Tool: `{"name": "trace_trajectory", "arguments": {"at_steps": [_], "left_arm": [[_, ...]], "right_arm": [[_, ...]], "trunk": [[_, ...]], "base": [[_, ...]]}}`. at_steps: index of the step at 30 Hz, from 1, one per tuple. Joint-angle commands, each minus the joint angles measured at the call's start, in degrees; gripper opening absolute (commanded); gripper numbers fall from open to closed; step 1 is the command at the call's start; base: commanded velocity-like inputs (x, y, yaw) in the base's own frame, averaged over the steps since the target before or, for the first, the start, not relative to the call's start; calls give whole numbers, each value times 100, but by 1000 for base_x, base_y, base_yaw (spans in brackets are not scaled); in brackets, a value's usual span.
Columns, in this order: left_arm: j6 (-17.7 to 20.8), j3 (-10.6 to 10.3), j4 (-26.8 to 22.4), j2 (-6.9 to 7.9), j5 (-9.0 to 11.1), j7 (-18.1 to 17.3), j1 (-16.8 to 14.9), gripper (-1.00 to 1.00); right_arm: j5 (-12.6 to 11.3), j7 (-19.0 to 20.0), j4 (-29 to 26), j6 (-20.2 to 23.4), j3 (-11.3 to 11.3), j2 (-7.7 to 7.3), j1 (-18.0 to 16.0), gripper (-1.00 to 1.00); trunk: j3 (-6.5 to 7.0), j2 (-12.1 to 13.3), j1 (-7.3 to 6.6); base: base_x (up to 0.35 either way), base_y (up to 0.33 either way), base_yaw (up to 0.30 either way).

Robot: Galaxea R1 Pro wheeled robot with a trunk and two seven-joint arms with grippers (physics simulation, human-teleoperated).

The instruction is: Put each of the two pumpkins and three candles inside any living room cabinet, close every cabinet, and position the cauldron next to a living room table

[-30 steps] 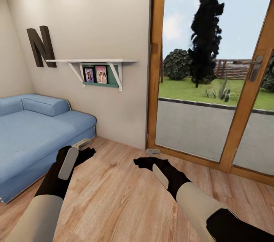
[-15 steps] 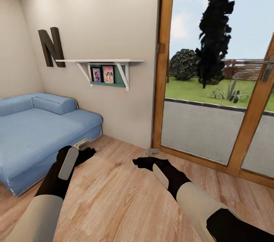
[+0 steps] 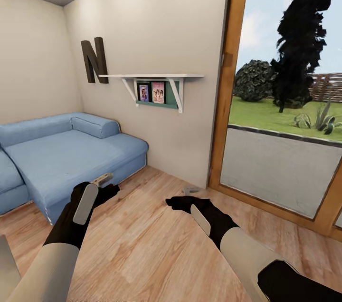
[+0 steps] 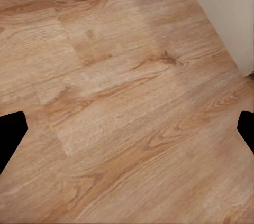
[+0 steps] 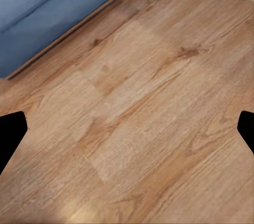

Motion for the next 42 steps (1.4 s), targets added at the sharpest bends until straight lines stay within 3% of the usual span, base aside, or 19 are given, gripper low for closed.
{"name": "trace_trajectory", "arguments": {"at_steps": [1,17,42], "left_arm": [[11,-1,-7,1,59,53,-3,100],[12,-6,-7,-2,59,54,-3,100],[11,-122,-15,-7,27,62,-3,100]], "right_arm": [[-11,3,-3,18,17,-2,-5,100],[-15,16,-3,9,5,-2,-5,100],[-16,17,-5,9,-2,-2,-6,100]], "trunk": [[-6,-3,-1],[-6,-3,-1],[-6,-3,-1]], "base": [[-3,5,133],[-92,104,14],[11,72,0]]}}
